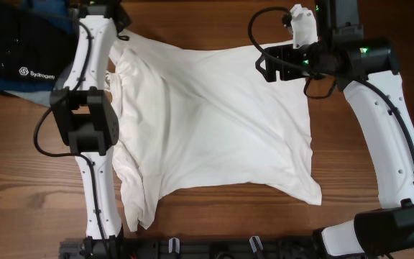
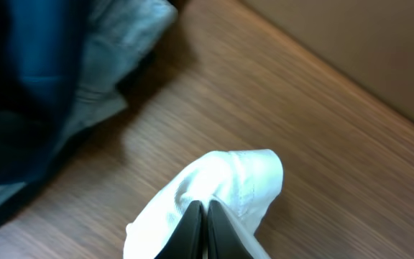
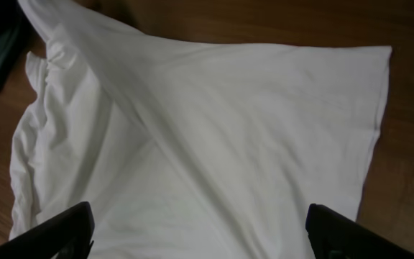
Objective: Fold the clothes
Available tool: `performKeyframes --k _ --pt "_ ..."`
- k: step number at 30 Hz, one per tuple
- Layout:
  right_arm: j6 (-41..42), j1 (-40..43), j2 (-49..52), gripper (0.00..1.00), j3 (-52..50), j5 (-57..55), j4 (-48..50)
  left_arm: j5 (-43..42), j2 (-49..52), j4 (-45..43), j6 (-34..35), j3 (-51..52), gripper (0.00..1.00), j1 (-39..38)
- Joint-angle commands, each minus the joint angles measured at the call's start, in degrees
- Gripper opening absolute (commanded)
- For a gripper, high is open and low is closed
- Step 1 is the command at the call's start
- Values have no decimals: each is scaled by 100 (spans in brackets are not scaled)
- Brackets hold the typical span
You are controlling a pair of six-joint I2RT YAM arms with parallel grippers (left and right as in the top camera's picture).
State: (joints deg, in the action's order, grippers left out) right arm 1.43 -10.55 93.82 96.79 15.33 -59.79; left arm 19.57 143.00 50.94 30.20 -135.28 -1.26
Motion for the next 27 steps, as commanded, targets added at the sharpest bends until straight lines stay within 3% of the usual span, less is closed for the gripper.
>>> performKeyframes --k 1,11,17,20,22,24,27 --pt "372 227 269 100 114 -173 61 -116 -205 98 87 -125 4 74" --pt "435 1283 1602 100 114 496 256 -354 -205 402 -144 -125 4 -42" --pt "-444 1587 2612 100 114 717 494 -369 -203 616 -144 -125 4 -275" --pt "-404 1582 2883 98 116 660 890 -369 -203 610 -142 -125 4 -402" --pt "-315 1582 3036 83 116 710 1250 -369 -205 636 -142 -125 4 -483" --pt "-686 1569 3123 73 116 769 1779 -369 -203 636 -142 -125 4 -544" --pt "-704 1499 3123 73 162 214 2662 -369 -203 634 -142 -125 4 -632"
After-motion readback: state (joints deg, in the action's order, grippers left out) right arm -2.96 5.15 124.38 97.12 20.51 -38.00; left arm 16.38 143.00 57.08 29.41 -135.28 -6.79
